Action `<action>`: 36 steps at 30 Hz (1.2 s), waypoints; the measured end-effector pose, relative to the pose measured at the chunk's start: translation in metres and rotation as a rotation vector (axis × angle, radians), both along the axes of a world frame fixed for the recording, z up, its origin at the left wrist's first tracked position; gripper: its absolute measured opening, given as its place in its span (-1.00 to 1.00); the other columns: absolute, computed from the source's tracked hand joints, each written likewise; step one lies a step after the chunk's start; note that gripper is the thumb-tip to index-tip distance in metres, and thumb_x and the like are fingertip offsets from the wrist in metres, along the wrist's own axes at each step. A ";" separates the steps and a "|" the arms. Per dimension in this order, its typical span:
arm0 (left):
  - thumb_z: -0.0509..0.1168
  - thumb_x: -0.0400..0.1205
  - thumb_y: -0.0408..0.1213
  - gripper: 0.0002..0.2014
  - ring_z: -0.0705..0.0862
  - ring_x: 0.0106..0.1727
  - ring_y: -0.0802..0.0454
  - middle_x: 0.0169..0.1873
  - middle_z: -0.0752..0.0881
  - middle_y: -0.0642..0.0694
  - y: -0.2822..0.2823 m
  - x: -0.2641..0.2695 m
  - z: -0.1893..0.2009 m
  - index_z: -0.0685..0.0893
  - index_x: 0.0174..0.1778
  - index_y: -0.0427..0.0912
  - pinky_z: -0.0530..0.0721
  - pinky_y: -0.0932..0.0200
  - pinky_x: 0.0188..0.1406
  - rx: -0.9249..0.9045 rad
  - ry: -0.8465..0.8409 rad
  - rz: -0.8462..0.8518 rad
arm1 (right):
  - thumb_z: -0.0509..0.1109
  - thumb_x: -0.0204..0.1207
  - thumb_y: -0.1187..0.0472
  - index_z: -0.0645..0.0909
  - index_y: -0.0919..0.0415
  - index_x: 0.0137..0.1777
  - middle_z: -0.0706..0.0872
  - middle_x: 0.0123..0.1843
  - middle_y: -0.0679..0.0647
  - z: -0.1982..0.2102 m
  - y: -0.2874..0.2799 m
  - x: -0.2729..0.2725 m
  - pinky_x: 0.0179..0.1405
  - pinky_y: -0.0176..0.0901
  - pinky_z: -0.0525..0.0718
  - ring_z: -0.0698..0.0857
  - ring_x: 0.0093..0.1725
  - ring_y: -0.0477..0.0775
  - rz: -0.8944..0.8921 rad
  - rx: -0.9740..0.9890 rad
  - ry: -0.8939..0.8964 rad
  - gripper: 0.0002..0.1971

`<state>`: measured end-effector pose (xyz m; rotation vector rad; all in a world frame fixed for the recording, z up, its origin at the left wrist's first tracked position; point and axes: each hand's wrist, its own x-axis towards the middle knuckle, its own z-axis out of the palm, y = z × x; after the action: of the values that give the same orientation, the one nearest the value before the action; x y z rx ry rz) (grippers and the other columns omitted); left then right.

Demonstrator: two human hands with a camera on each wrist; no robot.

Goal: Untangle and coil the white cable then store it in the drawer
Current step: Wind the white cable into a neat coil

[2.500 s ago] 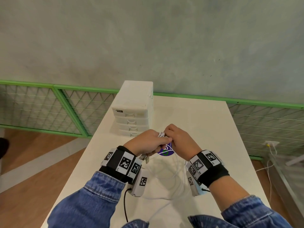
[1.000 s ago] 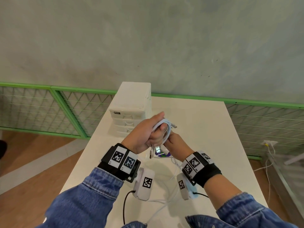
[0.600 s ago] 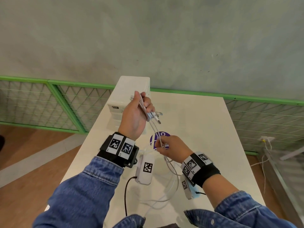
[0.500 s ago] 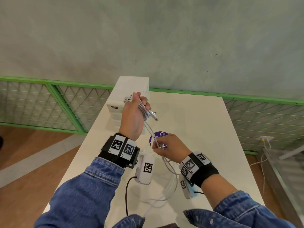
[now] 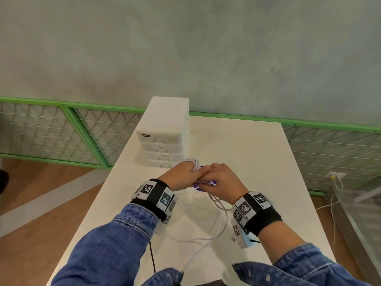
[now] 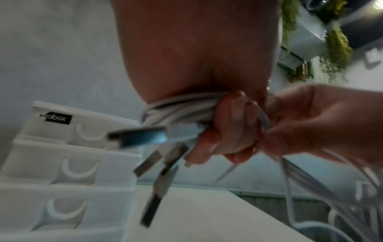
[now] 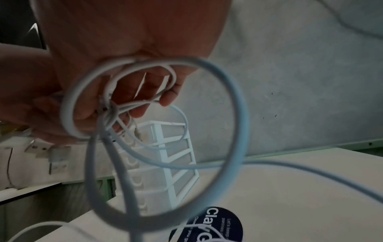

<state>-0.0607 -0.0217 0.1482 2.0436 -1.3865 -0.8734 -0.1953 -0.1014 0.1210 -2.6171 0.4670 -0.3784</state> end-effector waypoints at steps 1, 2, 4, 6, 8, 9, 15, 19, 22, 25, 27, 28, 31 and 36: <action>0.22 0.64 0.09 -0.58 0.40 -0.59 0.14 -0.54 0.49 -0.05 0.002 0.001 0.001 0.39 -0.37 -0.15 0.40 0.32 -0.56 0.028 0.045 0.002 | 0.53 0.31 0.09 0.76 0.11 -0.23 0.75 -0.27 0.02 -0.004 0.001 -0.001 -0.09 -0.05 0.56 0.61 -0.14 0.04 0.002 0.041 -0.038 -0.89; 0.32 0.58 0.06 -0.61 0.42 -0.55 0.13 -0.51 0.50 -0.03 0.003 0.002 0.002 0.42 -0.36 -0.14 0.39 0.31 -0.55 0.043 0.056 0.000 | 0.55 0.29 0.08 0.76 0.12 -0.16 0.74 -0.19 0.01 -0.004 0.001 -0.003 -0.06 -0.16 0.55 0.60 -0.10 -0.02 -0.024 0.117 -0.072 -0.82; 0.51 0.42 0.01 -0.61 0.46 -0.40 0.07 -0.39 0.52 -0.04 0.006 0.006 0.000 0.47 -0.32 -0.16 0.41 0.22 -0.40 0.022 0.037 -0.004 | 0.57 0.31 0.11 0.70 0.13 -0.03 0.69 -0.11 -0.04 -0.002 -0.003 -0.008 -0.07 -0.30 0.52 0.59 -0.11 -0.17 -0.108 0.264 -0.099 -0.75; 0.54 0.38 0.00 -0.58 0.47 -0.33 0.07 -0.32 0.51 -0.07 0.008 0.011 -0.001 0.49 -0.30 -0.20 0.40 0.25 -0.35 0.002 -0.018 0.002 | 0.54 0.35 0.18 0.73 0.12 -0.03 0.68 -0.13 -0.01 -0.003 -0.009 -0.011 -0.10 -0.26 0.50 0.58 -0.16 -0.19 -0.114 0.294 -0.069 -0.81; 0.48 0.46 -0.02 -0.59 0.43 -0.37 0.12 -0.36 0.44 -0.03 0.011 0.015 0.001 0.41 -0.37 -0.17 0.40 0.37 -0.41 -0.018 -0.110 0.015 | 0.51 0.38 0.22 0.78 0.10 -0.10 0.73 -0.18 0.08 -0.006 -0.014 -0.012 -0.10 -0.17 0.55 0.64 -0.17 -0.04 -0.151 0.329 -0.088 -0.89; 0.45 0.50 -0.03 -0.59 0.42 -0.37 0.12 -0.38 0.42 -0.01 0.011 0.016 0.003 0.37 -0.40 -0.14 0.41 0.40 -0.42 -0.028 -0.152 0.027 | 0.51 0.39 0.24 0.79 0.10 -0.13 0.75 -0.20 0.11 -0.006 -0.016 -0.012 -0.10 -0.14 0.59 0.67 -0.17 0.00 -0.194 0.353 -0.115 -0.91; 0.40 0.54 0.02 -0.61 0.43 -0.68 0.20 -0.58 0.49 -0.05 0.012 0.010 -0.001 0.44 -0.36 -0.20 0.34 0.37 -0.67 -0.019 0.050 0.109 | 0.45 0.45 0.31 0.80 0.17 -0.12 0.72 -0.20 0.05 0.002 -0.017 -0.006 -0.24 -0.50 0.50 0.62 -0.28 -0.22 -0.286 0.289 -0.297 -0.90; 0.39 0.55 0.02 -0.60 0.42 -0.68 0.18 -0.60 0.50 -0.05 0.013 0.005 0.001 0.55 -0.26 -0.30 0.39 0.29 -0.62 -0.077 0.135 0.134 | 0.41 0.49 0.28 0.77 0.13 -0.12 0.70 -0.19 -0.05 0.006 -0.023 -0.009 -0.23 -0.56 0.46 0.59 -0.29 -0.32 -0.332 0.205 -0.343 -0.90; 0.36 0.57 -0.02 -0.55 0.44 -0.67 0.24 -0.56 0.52 -0.05 0.011 0.008 0.006 0.59 -0.22 -0.45 0.41 0.37 -0.61 -0.136 0.066 0.165 | 0.37 0.52 0.25 0.72 0.12 -0.13 0.70 -0.16 -0.06 0.003 -0.028 -0.017 -0.18 -0.24 0.59 0.63 -0.25 -0.16 -0.399 0.186 -0.349 -0.90; 0.35 0.57 -0.03 -0.52 0.44 -0.66 0.25 -0.55 0.53 -0.05 0.013 0.011 0.005 0.62 -0.15 -0.52 0.39 0.42 -0.63 -0.155 0.059 0.204 | 0.29 0.57 0.27 0.64 0.11 -0.12 0.71 -0.14 -0.02 0.004 -0.031 -0.022 -0.14 0.03 0.68 0.71 -0.21 0.07 -0.465 0.269 -0.395 -0.89; 0.34 0.59 -0.05 -0.54 0.45 -0.61 0.19 -0.55 0.52 -0.06 0.016 0.009 0.005 0.61 -0.19 -0.51 0.38 0.40 -0.62 -0.168 0.051 0.233 | 0.21 0.61 0.24 0.55 0.07 -0.11 0.70 -0.23 -0.06 0.003 -0.030 -0.021 -0.20 0.04 0.68 0.73 -0.29 0.09 -0.494 0.312 -0.387 -0.88; 0.33 0.60 -0.06 -0.57 0.45 -0.56 0.13 -0.54 0.51 -0.07 0.016 0.007 0.006 0.60 -0.23 -0.47 0.38 0.37 -0.59 -0.177 0.035 0.246 | 0.18 0.63 0.22 0.51 0.05 -0.11 0.69 -0.28 -0.07 0.003 -0.028 -0.021 -0.24 0.04 0.68 0.72 -0.33 0.11 -0.511 0.333 -0.389 -0.88; 0.33 0.61 -0.10 -0.64 0.46 -0.44 -0.01 -0.47 0.49 -0.14 0.016 0.005 0.007 0.50 -0.35 -0.31 0.43 0.19 -0.37 -0.217 0.018 0.275 | 0.11 0.66 0.23 0.44 0.09 -0.09 0.66 -0.33 0.02 0.003 -0.024 -0.020 -0.33 0.03 0.68 0.66 -0.42 0.12 -0.576 0.457 -0.468 -0.87; 0.34 0.60 -0.15 -0.59 0.42 -0.44 0.00 -0.50 0.42 -0.10 0.015 0.000 0.008 0.33 -0.47 -0.19 0.38 0.15 -0.37 -0.273 0.032 0.295 | 0.11 0.65 0.30 0.50 0.17 -0.04 0.68 -0.16 0.06 0.004 -0.028 -0.020 -0.18 -0.22 0.48 0.62 -0.18 -0.02 -0.524 0.472 -0.365 -0.86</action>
<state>-0.0610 -0.0063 0.1559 1.9466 -1.0827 -0.5547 -0.2153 -0.1293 0.1252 -1.8932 0.9766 -0.7868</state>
